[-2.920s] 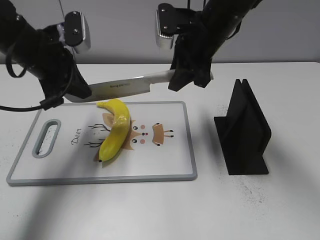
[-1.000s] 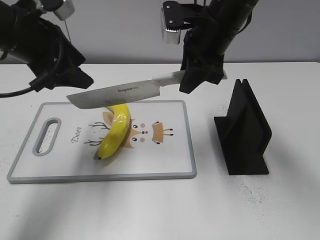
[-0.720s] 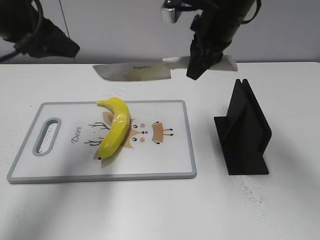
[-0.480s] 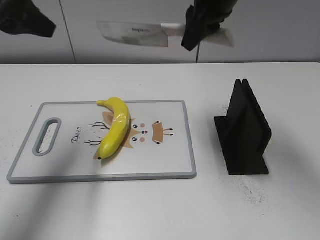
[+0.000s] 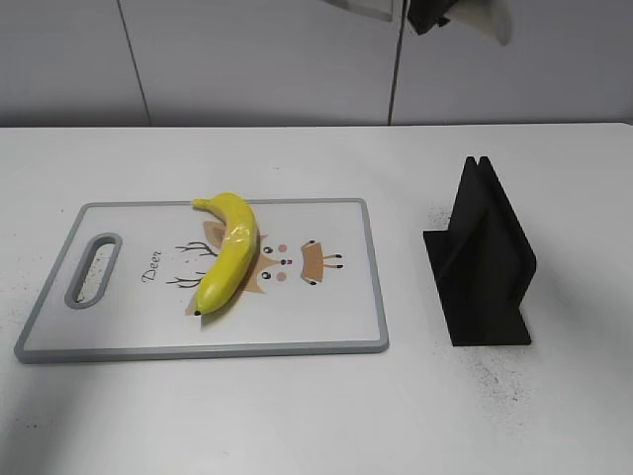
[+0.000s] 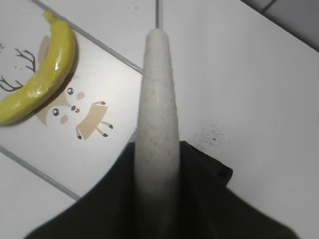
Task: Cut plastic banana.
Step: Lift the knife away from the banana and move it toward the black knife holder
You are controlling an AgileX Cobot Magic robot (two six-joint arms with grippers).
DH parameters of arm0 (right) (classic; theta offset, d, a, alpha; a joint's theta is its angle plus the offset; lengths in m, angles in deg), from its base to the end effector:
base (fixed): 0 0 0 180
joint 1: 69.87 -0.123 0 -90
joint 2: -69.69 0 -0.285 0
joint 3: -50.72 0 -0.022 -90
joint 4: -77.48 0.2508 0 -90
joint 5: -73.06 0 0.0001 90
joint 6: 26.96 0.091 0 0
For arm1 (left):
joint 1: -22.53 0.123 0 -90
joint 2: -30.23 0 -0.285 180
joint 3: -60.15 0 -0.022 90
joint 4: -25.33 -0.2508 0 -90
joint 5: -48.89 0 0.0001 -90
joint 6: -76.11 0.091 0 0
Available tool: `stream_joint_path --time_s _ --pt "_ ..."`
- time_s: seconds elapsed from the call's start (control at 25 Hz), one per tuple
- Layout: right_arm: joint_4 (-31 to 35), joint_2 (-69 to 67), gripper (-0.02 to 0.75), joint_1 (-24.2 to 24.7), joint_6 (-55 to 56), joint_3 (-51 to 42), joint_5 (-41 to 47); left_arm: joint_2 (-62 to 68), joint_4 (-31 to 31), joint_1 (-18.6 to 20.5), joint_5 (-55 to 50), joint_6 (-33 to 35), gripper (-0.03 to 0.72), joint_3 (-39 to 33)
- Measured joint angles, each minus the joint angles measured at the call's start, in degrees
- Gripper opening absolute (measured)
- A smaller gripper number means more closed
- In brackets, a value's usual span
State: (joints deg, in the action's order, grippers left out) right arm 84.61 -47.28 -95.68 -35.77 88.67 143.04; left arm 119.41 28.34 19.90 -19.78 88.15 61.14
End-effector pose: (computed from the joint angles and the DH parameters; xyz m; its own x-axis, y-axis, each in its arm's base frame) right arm 0.3716 0.1915 0.3690 -0.7119 -0.4664 -0.5251 -0.5690 0.8212 0.0419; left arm 0.2811 -0.0174 0.3543 -0.8893 0.2307 -0.3948 0.2382 0.9707 0.0305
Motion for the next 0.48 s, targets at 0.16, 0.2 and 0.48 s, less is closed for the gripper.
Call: stream_joint_path --time_s 0.16,0.2,0.48 --pt "-0.4 4.7 0.16 0.0 4.7 -5.2 0.0 -1.8 -2.7 0.1 -0.7 -3.7 0.588 -1.5" --pt "-0.4 6.2 0.16 0.0 5.8 -7.6 0.0 -3.0 -2.7 0.1 -0.7 -4.0 0.588 -2.6" --pt "-2.0 19.1 0.16 0.0 14.4 -28.6 -9.4 -14.7 -2.5 0.1 -1.0 -4.4 0.588 -14.0"
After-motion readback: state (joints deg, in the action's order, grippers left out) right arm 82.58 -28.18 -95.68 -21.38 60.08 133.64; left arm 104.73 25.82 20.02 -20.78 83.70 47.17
